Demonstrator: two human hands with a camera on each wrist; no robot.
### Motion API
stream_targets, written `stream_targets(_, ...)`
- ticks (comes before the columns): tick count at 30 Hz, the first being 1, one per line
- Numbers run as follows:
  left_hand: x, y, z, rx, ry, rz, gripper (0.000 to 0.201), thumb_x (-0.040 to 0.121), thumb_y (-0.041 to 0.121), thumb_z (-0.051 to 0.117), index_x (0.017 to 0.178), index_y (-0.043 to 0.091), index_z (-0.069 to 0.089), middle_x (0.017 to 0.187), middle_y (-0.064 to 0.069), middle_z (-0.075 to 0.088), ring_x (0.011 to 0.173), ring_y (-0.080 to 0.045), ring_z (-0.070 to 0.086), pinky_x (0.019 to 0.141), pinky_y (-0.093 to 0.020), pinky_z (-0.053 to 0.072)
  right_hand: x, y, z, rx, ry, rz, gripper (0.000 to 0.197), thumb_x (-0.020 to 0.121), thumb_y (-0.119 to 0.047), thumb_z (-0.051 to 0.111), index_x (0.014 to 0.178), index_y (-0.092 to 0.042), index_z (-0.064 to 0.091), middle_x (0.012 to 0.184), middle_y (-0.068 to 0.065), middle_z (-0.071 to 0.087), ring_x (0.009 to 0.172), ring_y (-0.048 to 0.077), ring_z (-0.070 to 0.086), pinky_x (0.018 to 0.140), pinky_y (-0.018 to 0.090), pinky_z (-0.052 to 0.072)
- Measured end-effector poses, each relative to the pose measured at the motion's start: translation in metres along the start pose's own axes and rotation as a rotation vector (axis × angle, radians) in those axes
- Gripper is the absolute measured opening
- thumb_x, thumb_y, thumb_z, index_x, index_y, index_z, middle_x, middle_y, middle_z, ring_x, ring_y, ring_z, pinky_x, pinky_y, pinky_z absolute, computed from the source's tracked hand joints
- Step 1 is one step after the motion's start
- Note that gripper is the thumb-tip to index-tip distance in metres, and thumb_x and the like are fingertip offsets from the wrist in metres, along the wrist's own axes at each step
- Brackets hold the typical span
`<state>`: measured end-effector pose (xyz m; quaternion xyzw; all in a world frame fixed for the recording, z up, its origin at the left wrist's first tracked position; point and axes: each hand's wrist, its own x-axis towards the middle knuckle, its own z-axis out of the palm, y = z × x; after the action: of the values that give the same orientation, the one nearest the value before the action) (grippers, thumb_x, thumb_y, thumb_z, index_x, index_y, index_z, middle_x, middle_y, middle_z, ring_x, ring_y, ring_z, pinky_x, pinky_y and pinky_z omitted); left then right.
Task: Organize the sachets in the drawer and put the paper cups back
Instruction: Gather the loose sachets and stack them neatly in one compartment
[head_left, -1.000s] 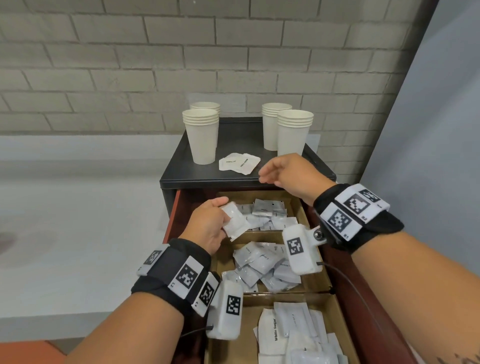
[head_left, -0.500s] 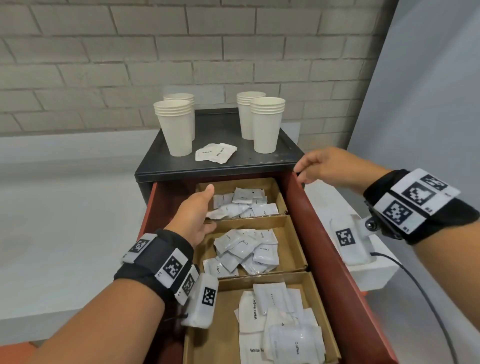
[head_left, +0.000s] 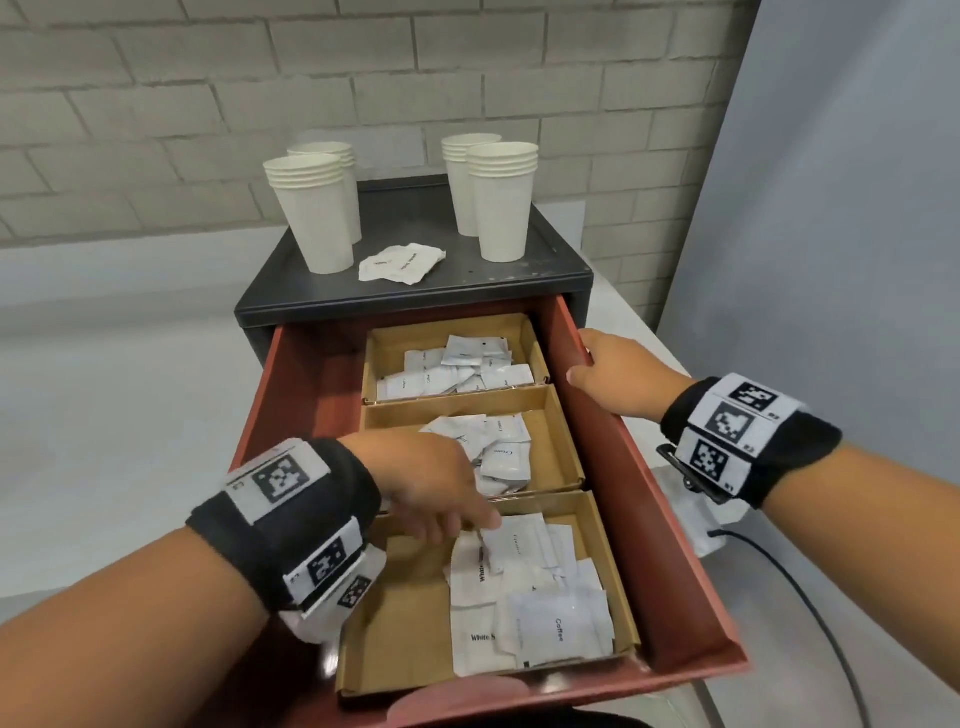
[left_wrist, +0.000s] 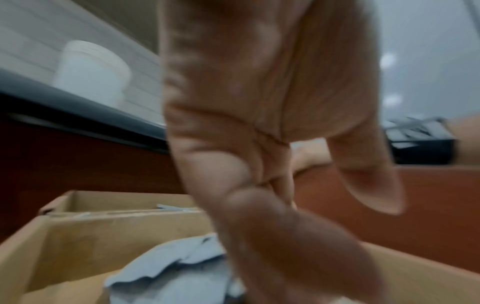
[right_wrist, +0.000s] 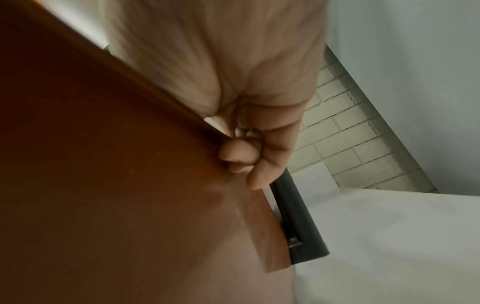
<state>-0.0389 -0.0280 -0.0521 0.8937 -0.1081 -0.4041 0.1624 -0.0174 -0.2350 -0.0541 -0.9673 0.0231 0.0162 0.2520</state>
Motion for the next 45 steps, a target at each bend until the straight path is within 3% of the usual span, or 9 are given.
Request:
stream_targets(4, 0.007, 0.003, 0.023, 0.39, -0.083, -0.142, 0.065, 0.074, 0.07, 0.057, 0.099, 0.011, 0.064, 0.088, -0.004, 0.068, 0.067, -0.018, 0.061, 0.068, -0.025, 0.053, -0.001, 0.003, 0.003, 0.05, 0.022, 0.002, 0.02, 0.093, -0.016, 0.045, 0.105, -0.001, 0.052, 0.095, 0.014, 0.059, 0.081, 0.027, 0.052, 0.062, 0.03, 0.038)
stream_targets(7, 0.013, 0.003, 0.033, 0.334, -0.127, -0.117, 0.078, 0.073, 0.072, 0.057, 0.128, 0.017, 0.05, 0.126, -0.005, 0.058, 0.09, -0.02, 0.063, 0.081, -0.028, 0.054, 0.0, 0.004, 0.006, 0.102, 0.037, 0.003, 0.022, 0.094, -0.017, 0.046, 0.107, -0.001, 0.052, 0.097, 0.015, 0.06, 0.083, 0.027, 0.054, 0.064, 0.03, 0.038)
stream_targets(10, 0.016, 0.005, 0.043, 0.267, -0.175, -0.1, 0.1, 0.065, 0.073, 0.063, 0.145, 0.023, 0.03, 0.142, -0.002, 0.044, 0.111, -0.022, 0.057, 0.092, -0.031, 0.051, -0.001, 0.004, 0.007, 0.146, 0.05, 0.004, 0.021, 0.093, -0.016, 0.046, 0.103, 0.001, 0.053, 0.089, 0.014, 0.058, 0.077, 0.025, 0.051, 0.058, 0.027, 0.037)
stream_targets(14, 0.014, 0.018, 0.047, 0.205, -0.165, -0.016, 0.085, 0.078, 0.059, 0.063, 0.145, 0.019, 0.029, 0.142, -0.002, 0.042, 0.108, -0.018, 0.052, 0.084, -0.022, 0.046, -0.002, 0.005, 0.008, 0.172, 0.066, 0.003, 0.013, 0.093, -0.016, 0.046, 0.092, -0.003, 0.05, 0.081, 0.009, 0.053, 0.072, 0.023, 0.048, 0.056, 0.026, 0.035)
stream_targets(16, 0.011, 0.023, 0.048, 0.222, -0.183, 0.023, 0.08, 0.08, 0.056, 0.063, 0.143, 0.018, 0.033, 0.143, 0.0, 0.04, 0.113, -0.018, 0.049, 0.093, -0.025, 0.046, -0.002, 0.005, 0.008, 0.174, 0.07, 0.002, 0.018, 0.093, -0.016, 0.046, 0.096, 0.0, 0.052, 0.083, 0.011, 0.054, 0.073, 0.024, 0.049, 0.057, 0.027, 0.035)
stream_targets(20, 0.009, 0.024, 0.053, 0.332, -0.176, 0.061, 0.101, 0.069, 0.055, 0.073, 0.145, 0.019, 0.018, 0.145, 0.0, 0.035, 0.125, -0.026, 0.044, 0.102, -0.039, 0.044, -0.003, 0.006, 0.009, 0.178, 0.075, -0.011, 0.019, 0.094, -0.016, 0.046, 0.097, 0.001, 0.053, 0.084, 0.012, 0.054, 0.075, 0.024, 0.049, 0.057, 0.027, 0.035)
stream_targets(29, 0.009, 0.025, 0.054, 0.177, -0.232, 0.073, 0.129, 0.069, 0.051, 0.076, 0.146, 0.02, -0.021, 0.158, -0.007, 0.014, 0.14, -0.027, 0.027, 0.112, -0.037, 0.034, -0.004, 0.007, 0.01, 0.182, 0.087, -0.017, 0.02, 0.095, -0.018, 0.045, 0.097, 0.0, 0.053, 0.083, 0.011, 0.053, 0.072, 0.022, 0.047, 0.057, 0.025, 0.034)
stream_targets(39, 0.015, 0.019, 0.051, 0.348, -0.205, 0.034, 0.108, 0.069, 0.037, 0.08, 0.148, 0.022, 0.008, 0.147, -0.007, 0.037, 0.13, -0.028, 0.041, 0.104, -0.037, 0.042, -0.004, 0.008, 0.01, 0.199, 0.088, -0.017, 0.014, 0.095, -0.018, 0.044, 0.09, -0.006, 0.049, 0.08, 0.008, 0.052, 0.067, 0.018, 0.046, 0.055, 0.024, 0.034)
stream_targets(45, 0.018, 0.019, 0.053, 0.196, -0.295, 0.026, 0.077, 0.078, 0.023, 0.076, 0.142, 0.015, 0.033, 0.134, -0.007, 0.051, 0.114, -0.026, 0.056, 0.073, -0.029, 0.053, -0.004, 0.008, 0.011, 0.221, 0.09, -0.022, 0.016, 0.095, -0.018, 0.045, 0.093, -0.004, 0.051, 0.079, 0.007, 0.052, 0.068, 0.019, 0.046, 0.055, 0.024, 0.034)
